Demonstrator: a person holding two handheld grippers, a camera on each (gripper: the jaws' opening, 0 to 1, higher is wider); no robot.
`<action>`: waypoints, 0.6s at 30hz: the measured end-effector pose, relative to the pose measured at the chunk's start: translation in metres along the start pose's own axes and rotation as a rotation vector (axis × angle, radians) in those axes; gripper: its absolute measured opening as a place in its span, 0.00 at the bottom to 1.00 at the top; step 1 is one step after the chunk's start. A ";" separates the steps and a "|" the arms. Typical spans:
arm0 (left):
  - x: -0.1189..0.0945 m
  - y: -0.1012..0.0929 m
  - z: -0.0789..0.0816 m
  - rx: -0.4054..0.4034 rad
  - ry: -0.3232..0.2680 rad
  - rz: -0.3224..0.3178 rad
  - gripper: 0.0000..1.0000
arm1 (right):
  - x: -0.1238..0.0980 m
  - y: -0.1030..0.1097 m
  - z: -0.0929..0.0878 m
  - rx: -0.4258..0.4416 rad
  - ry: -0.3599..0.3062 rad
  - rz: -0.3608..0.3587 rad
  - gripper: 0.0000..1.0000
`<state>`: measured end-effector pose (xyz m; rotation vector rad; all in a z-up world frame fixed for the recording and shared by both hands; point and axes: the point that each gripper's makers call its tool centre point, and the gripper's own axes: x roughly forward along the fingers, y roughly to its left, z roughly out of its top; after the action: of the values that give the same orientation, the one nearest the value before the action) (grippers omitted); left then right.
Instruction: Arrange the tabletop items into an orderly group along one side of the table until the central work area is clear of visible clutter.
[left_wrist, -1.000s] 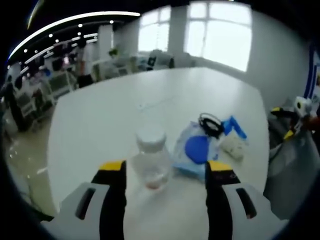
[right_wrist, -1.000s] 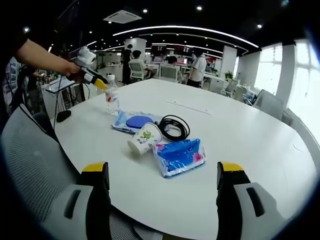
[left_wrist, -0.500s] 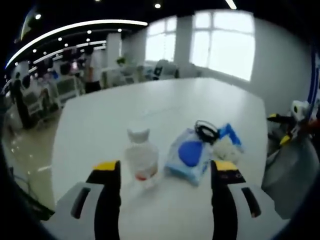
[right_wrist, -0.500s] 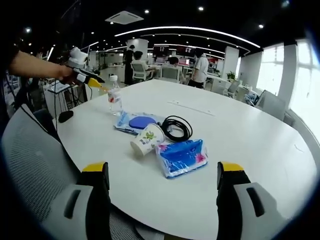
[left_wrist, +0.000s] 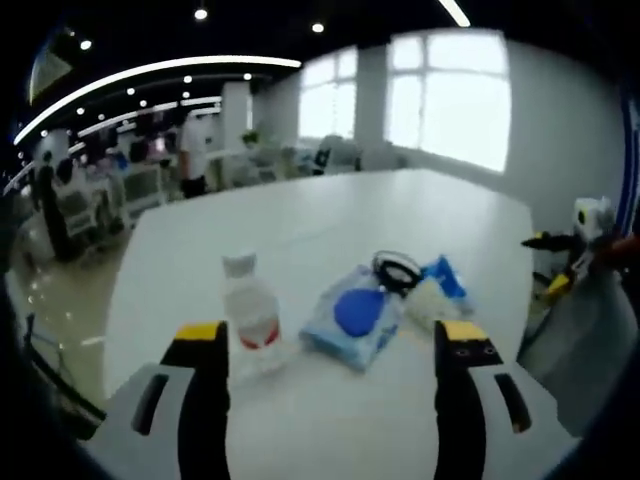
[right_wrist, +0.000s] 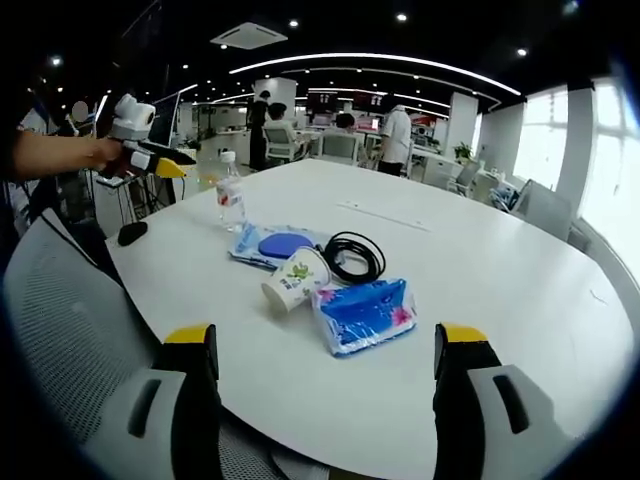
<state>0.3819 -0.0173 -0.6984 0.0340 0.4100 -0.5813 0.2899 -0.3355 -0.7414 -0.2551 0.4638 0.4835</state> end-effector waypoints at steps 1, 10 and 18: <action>-0.001 -0.003 -0.002 -0.016 -0.003 -0.005 0.82 | 0.000 0.000 0.000 0.000 0.000 0.001 0.89; -0.018 -0.033 -0.010 0.010 -0.020 0.017 0.87 | -0.001 0.000 0.001 0.002 -0.005 -0.004 0.89; -0.034 -0.062 -0.017 0.027 -0.018 0.036 0.90 | -0.001 0.000 0.003 0.012 -0.016 -0.004 0.92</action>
<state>0.3163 -0.0486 -0.6959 0.0620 0.3836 -0.5511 0.2902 -0.3352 -0.7380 -0.2406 0.4499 0.4789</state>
